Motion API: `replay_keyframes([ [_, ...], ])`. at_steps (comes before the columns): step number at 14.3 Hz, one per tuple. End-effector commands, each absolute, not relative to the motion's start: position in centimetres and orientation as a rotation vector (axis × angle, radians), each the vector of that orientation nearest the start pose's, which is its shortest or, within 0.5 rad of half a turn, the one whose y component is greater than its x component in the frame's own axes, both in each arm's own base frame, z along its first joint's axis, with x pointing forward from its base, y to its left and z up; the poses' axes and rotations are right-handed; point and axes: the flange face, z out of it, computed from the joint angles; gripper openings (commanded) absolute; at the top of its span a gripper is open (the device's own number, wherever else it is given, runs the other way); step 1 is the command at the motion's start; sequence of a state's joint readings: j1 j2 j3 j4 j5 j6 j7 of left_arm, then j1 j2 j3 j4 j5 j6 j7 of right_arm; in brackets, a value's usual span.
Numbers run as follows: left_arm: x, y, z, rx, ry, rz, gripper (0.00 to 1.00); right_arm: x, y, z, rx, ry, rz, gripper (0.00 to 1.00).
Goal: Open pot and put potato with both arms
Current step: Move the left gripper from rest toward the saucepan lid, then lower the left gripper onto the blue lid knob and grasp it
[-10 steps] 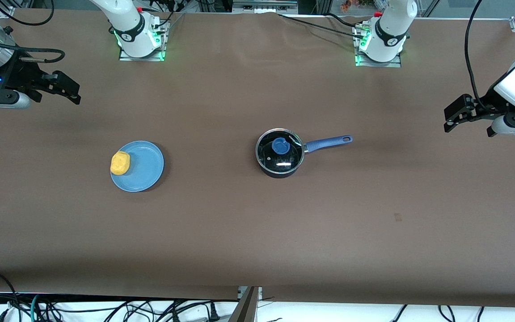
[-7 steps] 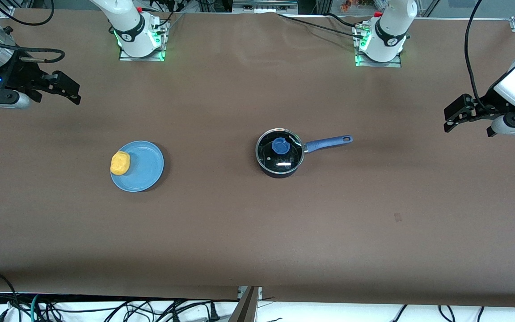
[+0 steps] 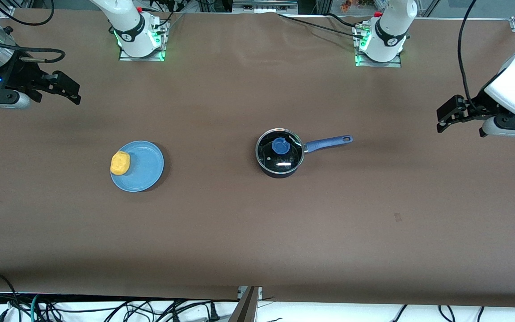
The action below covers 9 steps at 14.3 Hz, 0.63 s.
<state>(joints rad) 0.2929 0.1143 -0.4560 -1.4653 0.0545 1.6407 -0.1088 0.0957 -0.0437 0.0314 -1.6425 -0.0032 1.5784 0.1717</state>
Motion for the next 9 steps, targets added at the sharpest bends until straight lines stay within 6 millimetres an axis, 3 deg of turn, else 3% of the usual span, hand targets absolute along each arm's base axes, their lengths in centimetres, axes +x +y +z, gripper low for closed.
replay_keyframes([
  [1,58.2,-11.9,61.6,-3.184,-0.011,-0.065,1.00,53.7,6.9,62.0,-3.147,0.065,0.023,1.00],
  [5,57.1,-17.6,60.4,-3.196,-0.181,-0.024,1.00,53.7,6.6,61.9,-3.147,0.072,0.028,1.00],
  [9,55.9,-23.4,57.7,-3.196,-0.320,-0.017,1.00,53.7,6.5,62.0,-3.147,0.077,0.025,1.00],
])
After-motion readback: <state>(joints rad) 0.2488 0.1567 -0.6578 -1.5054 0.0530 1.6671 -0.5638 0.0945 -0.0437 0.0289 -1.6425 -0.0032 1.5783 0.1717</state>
